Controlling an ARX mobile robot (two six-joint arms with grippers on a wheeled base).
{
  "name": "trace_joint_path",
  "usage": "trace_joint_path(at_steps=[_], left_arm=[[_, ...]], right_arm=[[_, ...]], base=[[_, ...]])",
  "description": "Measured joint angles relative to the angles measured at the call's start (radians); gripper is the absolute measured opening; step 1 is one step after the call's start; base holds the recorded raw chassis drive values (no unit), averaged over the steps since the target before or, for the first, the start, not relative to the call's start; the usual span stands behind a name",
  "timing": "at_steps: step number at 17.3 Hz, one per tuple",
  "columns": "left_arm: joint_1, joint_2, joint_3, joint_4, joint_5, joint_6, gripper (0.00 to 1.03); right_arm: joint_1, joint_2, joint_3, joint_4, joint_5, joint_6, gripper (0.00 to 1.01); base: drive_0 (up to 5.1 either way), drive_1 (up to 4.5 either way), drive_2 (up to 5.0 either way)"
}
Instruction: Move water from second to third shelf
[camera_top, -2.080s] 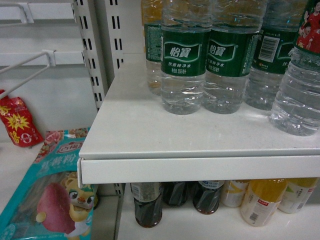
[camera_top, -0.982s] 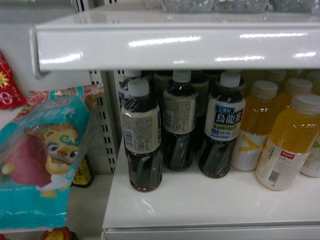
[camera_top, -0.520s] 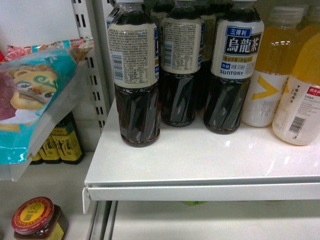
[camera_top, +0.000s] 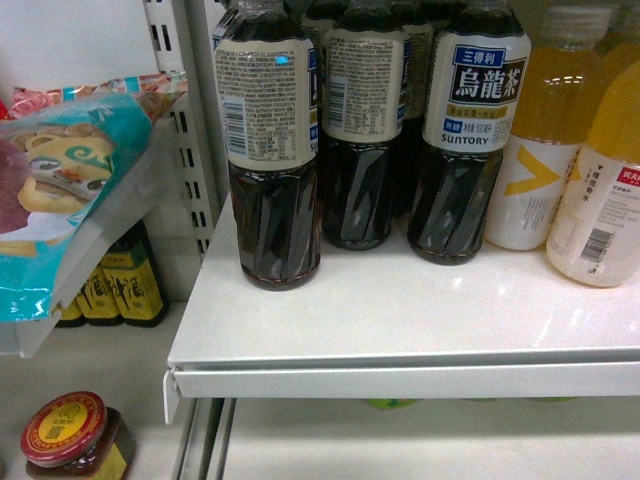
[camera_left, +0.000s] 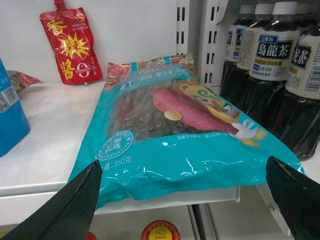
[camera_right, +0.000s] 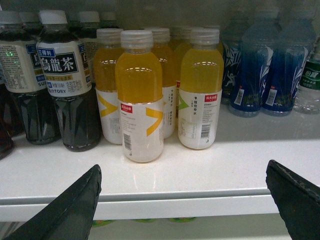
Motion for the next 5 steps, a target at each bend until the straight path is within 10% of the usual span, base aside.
trace_joint_path(at_steps=[5], left_arm=[[0.000,0.000,0.000,0.000,0.000,0.000,0.98]], right_arm=[[0.000,0.000,0.000,0.000,0.000,0.000,0.98]], base=[[0.0,0.00,0.0]])
